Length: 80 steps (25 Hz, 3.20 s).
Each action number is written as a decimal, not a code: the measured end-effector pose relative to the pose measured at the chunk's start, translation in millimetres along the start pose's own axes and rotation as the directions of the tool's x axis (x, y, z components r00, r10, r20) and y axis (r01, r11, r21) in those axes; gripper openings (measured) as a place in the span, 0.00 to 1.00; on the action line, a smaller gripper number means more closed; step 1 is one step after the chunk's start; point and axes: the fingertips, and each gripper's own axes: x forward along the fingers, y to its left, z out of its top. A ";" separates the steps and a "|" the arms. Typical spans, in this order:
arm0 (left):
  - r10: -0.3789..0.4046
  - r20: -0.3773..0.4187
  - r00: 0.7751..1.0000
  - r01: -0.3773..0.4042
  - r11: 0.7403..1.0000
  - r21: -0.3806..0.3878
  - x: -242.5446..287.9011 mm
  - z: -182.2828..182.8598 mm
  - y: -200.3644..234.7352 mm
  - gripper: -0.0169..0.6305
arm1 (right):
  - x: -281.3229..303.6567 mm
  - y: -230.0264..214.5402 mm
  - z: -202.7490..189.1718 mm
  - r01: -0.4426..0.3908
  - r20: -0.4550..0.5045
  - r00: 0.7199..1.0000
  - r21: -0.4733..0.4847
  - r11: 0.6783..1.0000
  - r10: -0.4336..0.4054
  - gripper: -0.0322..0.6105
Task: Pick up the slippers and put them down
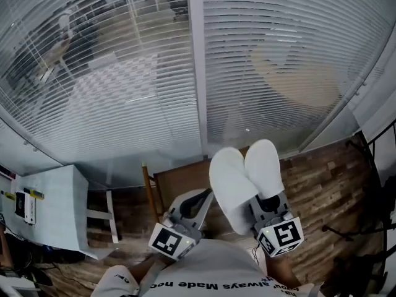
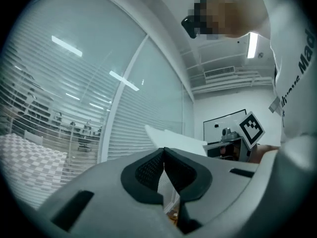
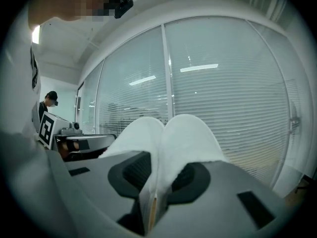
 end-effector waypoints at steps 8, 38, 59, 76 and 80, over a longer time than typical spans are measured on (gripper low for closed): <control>-0.185 -0.015 0.983 0.185 0.982 -0.032 45.2 -6.7 -116.7 0.05 | -121.5 -62.7 -13.4 0.184 -0.010 0.983 0.021 0.983 -0.184 0.18; -0.705 -0.071 0.706 0.694 0.708 -0.130 69.1 -54.7 -522.6 0.05 | -559.1 -136.2 -98.1 0.722 -0.071 0.690 0.139 0.678 -0.720 0.17; -0.718 -0.090 0.690 0.712 0.696 -0.093 83.7 -41.2 -505.3 0.05 | -544.8 -136.3 -90.9 0.738 -0.076 0.673 0.139 0.660 -0.736 0.17; -0.757 -0.249 0.604 0.744 0.647 -0.164 99.7 -159.1 -452.9 0.05 | -476.9 -151.1 -197.0 0.768 -0.214 0.640 0.180 0.615 -0.738 0.16; -0.765 -0.265 0.588 0.752 0.637 -0.171 100.2 -189.2 -453.8 0.05 | -471.3 -150.3 -231.4 0.772 -0.252 0.636 0.191 0.607 -0.729 0.16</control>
